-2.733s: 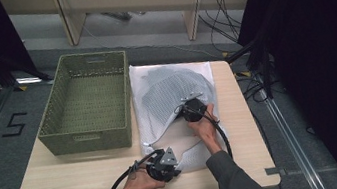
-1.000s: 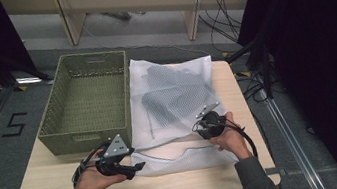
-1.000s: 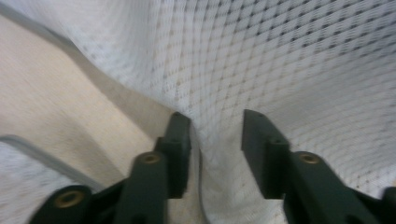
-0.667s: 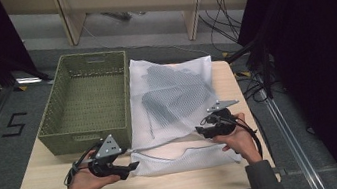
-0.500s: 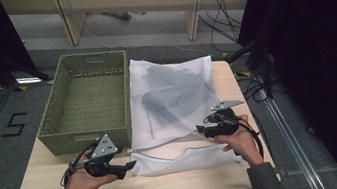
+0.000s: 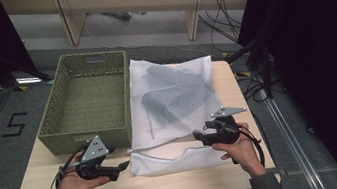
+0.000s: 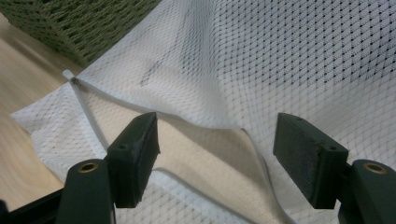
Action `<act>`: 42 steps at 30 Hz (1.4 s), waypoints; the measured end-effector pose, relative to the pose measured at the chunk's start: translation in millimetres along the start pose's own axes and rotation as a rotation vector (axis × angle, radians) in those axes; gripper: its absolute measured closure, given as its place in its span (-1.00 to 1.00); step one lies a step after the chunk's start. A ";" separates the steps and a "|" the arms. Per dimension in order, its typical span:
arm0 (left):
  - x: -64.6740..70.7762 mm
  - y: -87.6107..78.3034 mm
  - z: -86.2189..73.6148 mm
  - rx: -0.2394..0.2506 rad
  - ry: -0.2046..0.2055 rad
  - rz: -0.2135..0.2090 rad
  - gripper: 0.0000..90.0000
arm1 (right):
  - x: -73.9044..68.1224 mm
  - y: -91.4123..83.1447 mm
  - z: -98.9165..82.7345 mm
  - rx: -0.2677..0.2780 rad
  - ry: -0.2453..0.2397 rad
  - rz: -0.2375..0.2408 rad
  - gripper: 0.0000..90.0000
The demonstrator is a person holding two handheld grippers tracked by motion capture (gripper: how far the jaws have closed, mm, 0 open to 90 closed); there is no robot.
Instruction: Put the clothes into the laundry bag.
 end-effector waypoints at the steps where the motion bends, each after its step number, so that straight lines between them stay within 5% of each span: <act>1: -0.2 -1.7 -0.8 -0.012 0.003 0.002 -0.35 | 3.0 -0.3 -0.2 -0.003 -0.052 0.003 -0.30; 5: -0.8 -5.7 -3.0 -0.015 -0.011 0.009 -0.35 | -1.2 -1.9 -3.3 0.020 -0.031 -0.001 -0.32; 13: 2.5 -6.2 -5.2 0.019 -0.052 0.002 -0.37 | -6.2 -7.4 -11.3 -0.024 -0.007 -0.001 -0.34; 15: 1.1 -8.2 -6.1 0.005 -0.012 0.001 -0.37 | -4.4 -7.5 -12.0 -0.003 -0.038 -0.001 -0.35; 20: 4.4 -11.2 -7.2 0.001 -0.031 0.006 -0.38 | -7.7 -9.9 -18.2 -0.013 -0.057 -0.004 -0.36; 21: 5.8 -11.2 -8.2 0.007 -0.044 0.006 -0.38 | -13.2 -10.7 -20.7 -0.024 -0.005 0.002 -0.37; 23: 5.2 -13.8 -9.7 -0.006 -0.014 -0.003 -0.38 | -12.2 -11.4 -22.6 -0.018 -0.054 0.000 -0.37; 26: 9.1 -13.8 -11.5 0.009 -0.034 0.008 -0.38 | -17.8 -13.1 -26.7 -0.026 -0.026 0.001 -0.37; 28: 13.0 -16.5 -14.0 0.000 -0.027 -0.001 -0.38 | -17.9 -14.5 -32.1 -0.024 -0.068 0.010 -0.37; 42: 27.8 -26.7 -27.4 -0.014 0.001 0.003 -0.41 | -32.6 -27.7 -66.4 -0.066 -0.079 -0.002 -0.39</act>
Point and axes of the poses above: each handheld gripper's, and its own axes: y roughly forward along the jaws, z roughly out of its top, x roughly to its right, the point moved 3 cm from there along y, roughly forward along the jaws, and after that the axes turned 7 degrees about y, right-handed, at the moved point
